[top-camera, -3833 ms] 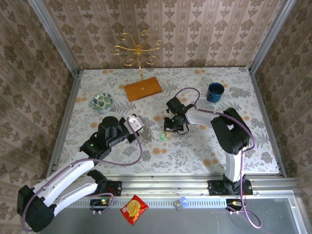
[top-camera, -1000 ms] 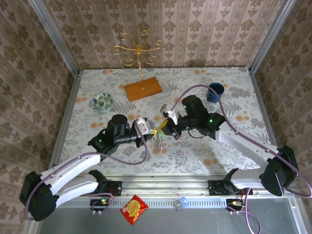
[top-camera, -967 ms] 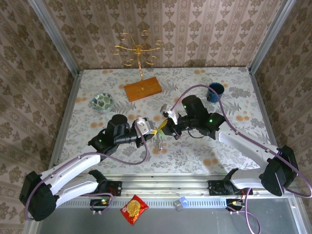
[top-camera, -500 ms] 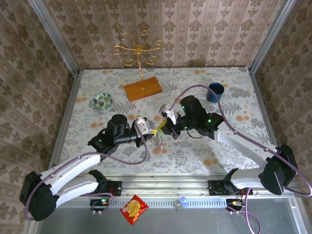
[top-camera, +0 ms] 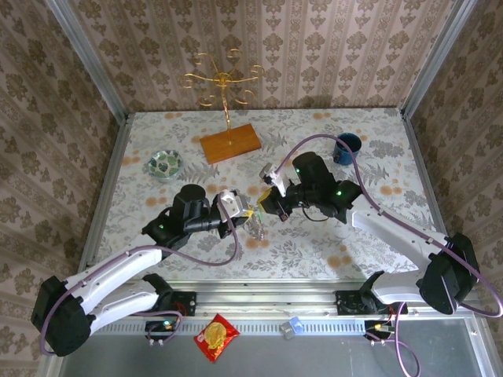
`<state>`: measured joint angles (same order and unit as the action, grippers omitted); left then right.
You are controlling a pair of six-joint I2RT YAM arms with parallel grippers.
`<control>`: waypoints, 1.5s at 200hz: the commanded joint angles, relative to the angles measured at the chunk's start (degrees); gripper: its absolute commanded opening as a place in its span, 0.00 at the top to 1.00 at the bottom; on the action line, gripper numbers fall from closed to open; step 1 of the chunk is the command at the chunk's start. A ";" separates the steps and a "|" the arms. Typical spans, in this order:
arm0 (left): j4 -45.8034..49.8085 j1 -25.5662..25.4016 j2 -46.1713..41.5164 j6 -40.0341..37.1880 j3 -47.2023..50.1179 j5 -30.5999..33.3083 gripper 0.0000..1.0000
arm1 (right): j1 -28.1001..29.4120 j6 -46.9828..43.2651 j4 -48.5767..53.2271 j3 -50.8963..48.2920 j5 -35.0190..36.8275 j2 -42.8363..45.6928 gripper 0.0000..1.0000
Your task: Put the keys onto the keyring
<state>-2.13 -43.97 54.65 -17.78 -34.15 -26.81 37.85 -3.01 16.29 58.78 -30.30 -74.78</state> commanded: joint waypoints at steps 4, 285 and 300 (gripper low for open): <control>-2.06 -0.67 -1.28 -1.25 -1.13 -1.89 1.00 | -0.35 0.72 -1.10 1.68 0.86 -1.10 1.00; -6.48 -2.96 -0.14 15.67 -0.31 5.13 1.00 | -1.11 -1.04 -0.66 1.16 -0.61 -1.02 1.00; -6.57 -3.06 -0.32 15.69 -0.19 5.14 1.00 | -1.11 -0.88 -0.65 1.16 0.42 -1.14 1.00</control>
<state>-4.84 -46.22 54.81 -3.33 -34.15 -20.95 36.88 -3.25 15.22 58.78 -32.93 -75.13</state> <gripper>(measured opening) 0.049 0.052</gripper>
